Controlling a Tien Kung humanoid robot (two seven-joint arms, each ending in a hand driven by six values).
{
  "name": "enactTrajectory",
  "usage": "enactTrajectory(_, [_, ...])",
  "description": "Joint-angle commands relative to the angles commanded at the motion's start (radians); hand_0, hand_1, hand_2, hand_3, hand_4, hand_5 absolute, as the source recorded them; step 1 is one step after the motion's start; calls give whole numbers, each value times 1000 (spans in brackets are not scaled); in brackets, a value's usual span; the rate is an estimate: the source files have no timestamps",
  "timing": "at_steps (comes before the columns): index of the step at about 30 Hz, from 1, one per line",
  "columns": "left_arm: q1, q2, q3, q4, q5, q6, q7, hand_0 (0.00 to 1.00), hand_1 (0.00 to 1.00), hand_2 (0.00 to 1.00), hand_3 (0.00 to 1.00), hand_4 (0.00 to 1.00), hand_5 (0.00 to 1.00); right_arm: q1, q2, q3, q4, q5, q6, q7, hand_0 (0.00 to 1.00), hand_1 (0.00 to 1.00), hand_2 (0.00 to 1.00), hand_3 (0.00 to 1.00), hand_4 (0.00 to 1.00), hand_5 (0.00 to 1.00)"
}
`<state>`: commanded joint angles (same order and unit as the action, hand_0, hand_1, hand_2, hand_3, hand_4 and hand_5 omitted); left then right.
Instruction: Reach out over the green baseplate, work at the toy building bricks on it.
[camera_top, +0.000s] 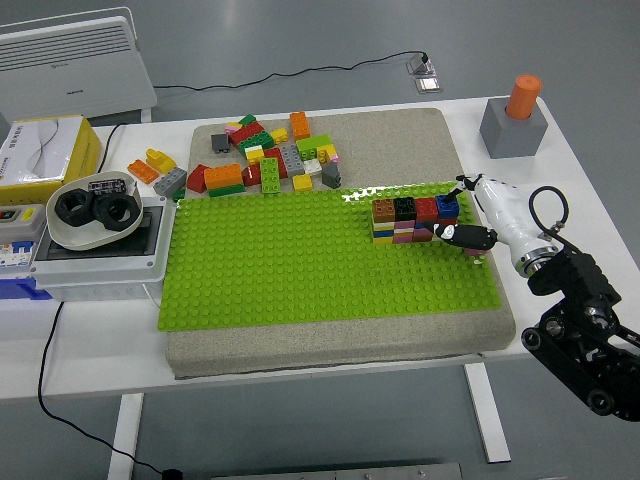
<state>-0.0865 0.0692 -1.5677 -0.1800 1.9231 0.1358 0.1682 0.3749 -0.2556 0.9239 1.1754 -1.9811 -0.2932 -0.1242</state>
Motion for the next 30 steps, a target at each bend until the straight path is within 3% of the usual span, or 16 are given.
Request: enactTrajectory(30, [1, -1, 0, 0, -3, 3, -1, 700, 466, 423, 498, 402, 193, -2, -3, -5, -4, 6, -1, 1, 781, 800, 855, 575, 893, 540])
